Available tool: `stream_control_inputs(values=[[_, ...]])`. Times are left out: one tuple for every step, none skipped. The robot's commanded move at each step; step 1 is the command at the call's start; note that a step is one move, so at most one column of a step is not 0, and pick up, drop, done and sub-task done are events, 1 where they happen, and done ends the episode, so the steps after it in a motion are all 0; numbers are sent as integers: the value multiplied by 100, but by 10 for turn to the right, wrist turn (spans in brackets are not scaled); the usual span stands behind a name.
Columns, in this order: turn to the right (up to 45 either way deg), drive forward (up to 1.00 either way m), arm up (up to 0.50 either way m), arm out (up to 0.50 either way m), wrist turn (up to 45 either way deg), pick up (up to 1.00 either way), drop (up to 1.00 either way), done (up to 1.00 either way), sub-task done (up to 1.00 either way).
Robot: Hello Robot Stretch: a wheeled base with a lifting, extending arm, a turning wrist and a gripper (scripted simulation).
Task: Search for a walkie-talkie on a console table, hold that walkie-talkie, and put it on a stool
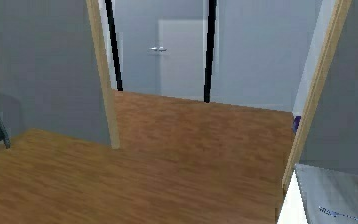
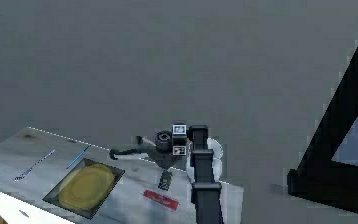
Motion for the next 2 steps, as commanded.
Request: stream_control_inputs(values=[[0, 0, 0, 0, 390, 0, 0, 0, 0], [0, 0, -30, 0, 0, 0, 0, 0, 0]])
